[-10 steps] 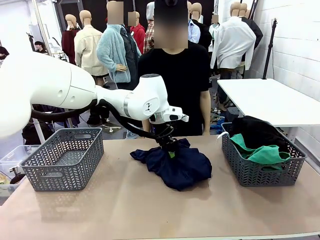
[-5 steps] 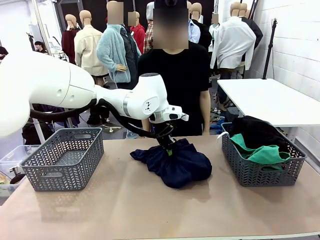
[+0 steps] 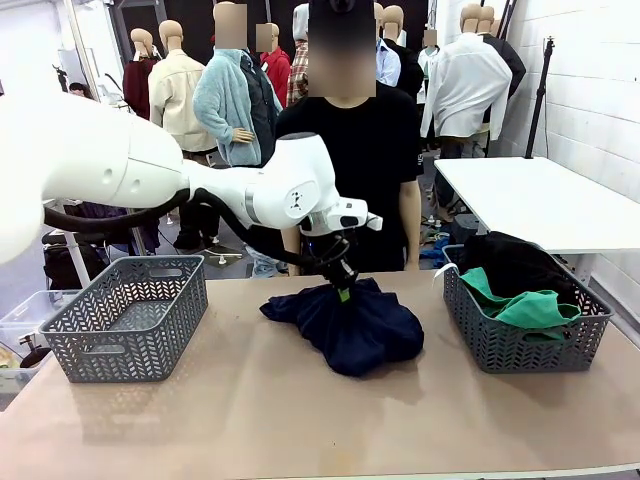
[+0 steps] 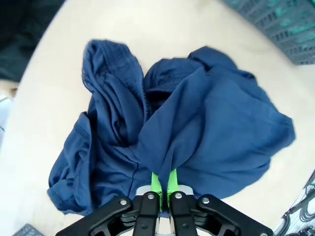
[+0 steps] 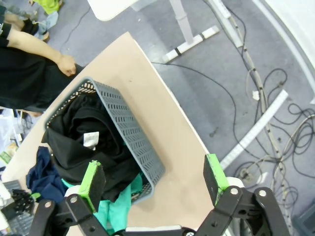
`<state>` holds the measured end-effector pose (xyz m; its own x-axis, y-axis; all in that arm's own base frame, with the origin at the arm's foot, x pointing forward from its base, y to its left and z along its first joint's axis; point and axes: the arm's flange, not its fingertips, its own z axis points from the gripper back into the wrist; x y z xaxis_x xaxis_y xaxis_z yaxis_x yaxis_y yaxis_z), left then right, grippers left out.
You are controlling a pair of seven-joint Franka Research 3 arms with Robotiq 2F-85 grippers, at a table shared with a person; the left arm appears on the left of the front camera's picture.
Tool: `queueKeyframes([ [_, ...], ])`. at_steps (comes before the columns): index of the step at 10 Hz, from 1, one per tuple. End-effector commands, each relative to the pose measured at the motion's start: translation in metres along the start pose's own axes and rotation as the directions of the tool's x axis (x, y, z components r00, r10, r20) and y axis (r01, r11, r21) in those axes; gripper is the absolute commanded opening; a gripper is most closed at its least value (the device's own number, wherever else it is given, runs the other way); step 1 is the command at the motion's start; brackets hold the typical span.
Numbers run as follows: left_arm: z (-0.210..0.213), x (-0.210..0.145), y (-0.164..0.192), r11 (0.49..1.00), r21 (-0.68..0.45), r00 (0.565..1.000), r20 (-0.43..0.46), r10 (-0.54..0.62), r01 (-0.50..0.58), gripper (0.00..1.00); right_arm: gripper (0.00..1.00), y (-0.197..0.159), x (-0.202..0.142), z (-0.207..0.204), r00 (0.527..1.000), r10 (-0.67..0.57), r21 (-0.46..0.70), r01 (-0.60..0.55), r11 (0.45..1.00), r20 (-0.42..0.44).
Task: Sort the tops and bottoms.
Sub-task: Lift clothes from the center of the table with your left hand.
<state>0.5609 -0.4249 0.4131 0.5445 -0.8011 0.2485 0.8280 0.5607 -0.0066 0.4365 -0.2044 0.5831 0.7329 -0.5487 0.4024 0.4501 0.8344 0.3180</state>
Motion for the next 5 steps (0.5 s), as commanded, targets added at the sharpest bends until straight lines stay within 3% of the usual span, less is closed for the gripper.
queueKeyframes([
  [1,0.056,-0.017,-0.019,0.998,0.016,0.992,0.117,-0.056,0.054,0.0,1.0,0.0,-0.001,0.0,1.0,0.016,-0.017,-0.016,1.0,0.001],
  [3,0.116,-0.017,-0.045,0.99,0.069,0.97,0.2,-0.135,0.123,0.0,1.0,0.0,-0.001,0.0,1.0,0.016,-0.017,-0.016,1.0,0.001],
  [5,0.166,-0.011,-0.069,0.972,0.199,0.945,0.273,-0.178,0.125,0.0,1.0,0.0,-0.001,0.0,1.0,0.016,-0.017,-0.016,1.0,0.001],
])
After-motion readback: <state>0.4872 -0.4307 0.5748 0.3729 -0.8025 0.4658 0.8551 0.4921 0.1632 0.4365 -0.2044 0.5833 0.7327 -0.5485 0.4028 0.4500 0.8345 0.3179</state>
